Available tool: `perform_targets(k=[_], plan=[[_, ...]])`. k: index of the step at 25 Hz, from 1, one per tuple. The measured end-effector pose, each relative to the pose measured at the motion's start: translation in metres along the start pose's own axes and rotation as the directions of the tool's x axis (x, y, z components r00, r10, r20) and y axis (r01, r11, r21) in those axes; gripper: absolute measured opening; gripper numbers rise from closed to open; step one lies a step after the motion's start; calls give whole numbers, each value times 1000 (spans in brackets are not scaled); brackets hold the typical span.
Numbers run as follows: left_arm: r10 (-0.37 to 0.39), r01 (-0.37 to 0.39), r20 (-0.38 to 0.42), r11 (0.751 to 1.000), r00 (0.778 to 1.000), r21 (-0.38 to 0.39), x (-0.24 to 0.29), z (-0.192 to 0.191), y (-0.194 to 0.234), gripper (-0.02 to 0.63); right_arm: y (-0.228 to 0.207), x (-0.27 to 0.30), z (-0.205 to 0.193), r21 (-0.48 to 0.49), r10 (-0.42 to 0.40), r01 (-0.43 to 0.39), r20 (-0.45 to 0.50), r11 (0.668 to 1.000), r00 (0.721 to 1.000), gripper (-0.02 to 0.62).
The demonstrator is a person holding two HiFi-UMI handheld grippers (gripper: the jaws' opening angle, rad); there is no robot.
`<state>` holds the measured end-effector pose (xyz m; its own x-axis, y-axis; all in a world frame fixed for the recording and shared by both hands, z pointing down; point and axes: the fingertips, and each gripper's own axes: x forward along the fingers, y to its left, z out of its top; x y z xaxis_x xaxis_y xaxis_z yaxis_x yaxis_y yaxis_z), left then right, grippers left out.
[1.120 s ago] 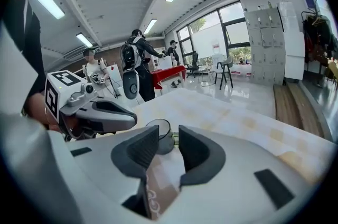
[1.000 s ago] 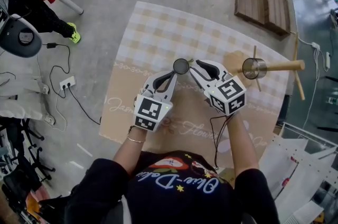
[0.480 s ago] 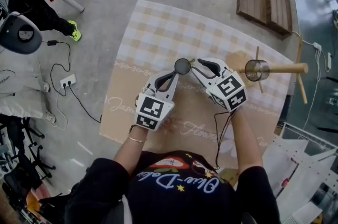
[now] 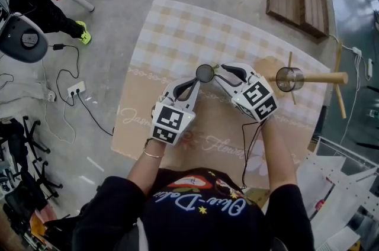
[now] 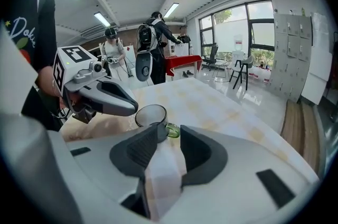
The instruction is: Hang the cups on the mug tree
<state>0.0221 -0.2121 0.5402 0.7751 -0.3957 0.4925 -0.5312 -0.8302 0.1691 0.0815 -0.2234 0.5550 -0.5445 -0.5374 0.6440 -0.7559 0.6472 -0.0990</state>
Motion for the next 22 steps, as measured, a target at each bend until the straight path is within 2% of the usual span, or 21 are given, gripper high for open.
perform_targets(k=[5,13,18,22], plan=[[-2,2,-8,1000,1000,-5,2,-2,0,3,-3,2,-1,-33,3,-4,-27,999,1000,150],[7,-7,-31,1000,1000,0,2,-6,7,3,0,5,-2,-81,55,-60,-66,995,996,154],[2,-2,-27,1000,1000,7,3,-3,8,3,2,9,-6,-165,64,-84,-122,983,990,155],[5,-5,-25,1000,1000,0,4,-2,11,3,2,13,-6,-173,81,-104,-134,980,988,155]])
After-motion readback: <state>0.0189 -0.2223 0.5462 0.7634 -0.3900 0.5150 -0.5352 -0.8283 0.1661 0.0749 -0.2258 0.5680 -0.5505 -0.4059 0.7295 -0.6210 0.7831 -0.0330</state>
